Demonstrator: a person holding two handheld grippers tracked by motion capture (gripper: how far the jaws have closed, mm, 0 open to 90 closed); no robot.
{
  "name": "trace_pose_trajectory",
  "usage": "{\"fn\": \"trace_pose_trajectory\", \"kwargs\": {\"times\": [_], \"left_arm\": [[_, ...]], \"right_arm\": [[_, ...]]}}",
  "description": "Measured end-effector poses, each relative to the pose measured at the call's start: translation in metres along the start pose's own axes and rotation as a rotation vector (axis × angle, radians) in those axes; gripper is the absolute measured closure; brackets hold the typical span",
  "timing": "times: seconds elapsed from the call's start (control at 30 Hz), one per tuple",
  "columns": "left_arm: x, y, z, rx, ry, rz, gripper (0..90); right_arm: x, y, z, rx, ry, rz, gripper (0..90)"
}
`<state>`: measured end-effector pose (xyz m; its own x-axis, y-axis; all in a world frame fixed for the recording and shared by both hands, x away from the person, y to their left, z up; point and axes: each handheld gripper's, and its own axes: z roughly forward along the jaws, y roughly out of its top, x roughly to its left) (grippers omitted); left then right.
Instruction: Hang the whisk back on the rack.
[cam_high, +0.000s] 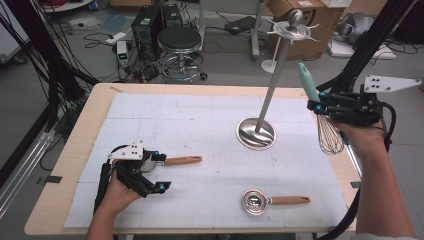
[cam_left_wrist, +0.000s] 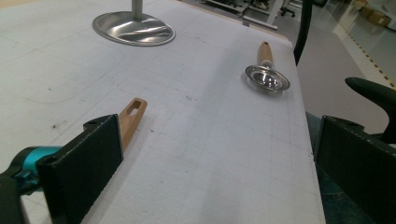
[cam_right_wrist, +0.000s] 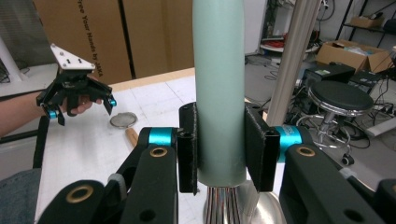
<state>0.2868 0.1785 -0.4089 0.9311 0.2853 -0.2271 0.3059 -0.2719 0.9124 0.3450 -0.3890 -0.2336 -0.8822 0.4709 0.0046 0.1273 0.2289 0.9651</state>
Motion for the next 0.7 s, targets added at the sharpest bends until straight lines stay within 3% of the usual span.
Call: {"fn": "trace_pose_trajectory", "kwargs": {"times": [0.27,0.43,0.7], "left_arm": [[0.0,0.0,0.0,-0.003,-0.006,-0.004,1.8],[-0.001,0.0,0.001,-0.001,-0.013,-0.001,1.8],[-0.002,0.001,-0.001,-0.009,-0.018,-0.004,1.8]], "right_arm": [[-0.003,0.006,-0.009,-0.025,-0.021,-0.001,68.9],[-0.006,0.01,-0.012,-0.01,-0.033,-0.006,69.0],[-0.017,0.023,-0.021,-0.019,-0.067,-0.008,68.9]]}}
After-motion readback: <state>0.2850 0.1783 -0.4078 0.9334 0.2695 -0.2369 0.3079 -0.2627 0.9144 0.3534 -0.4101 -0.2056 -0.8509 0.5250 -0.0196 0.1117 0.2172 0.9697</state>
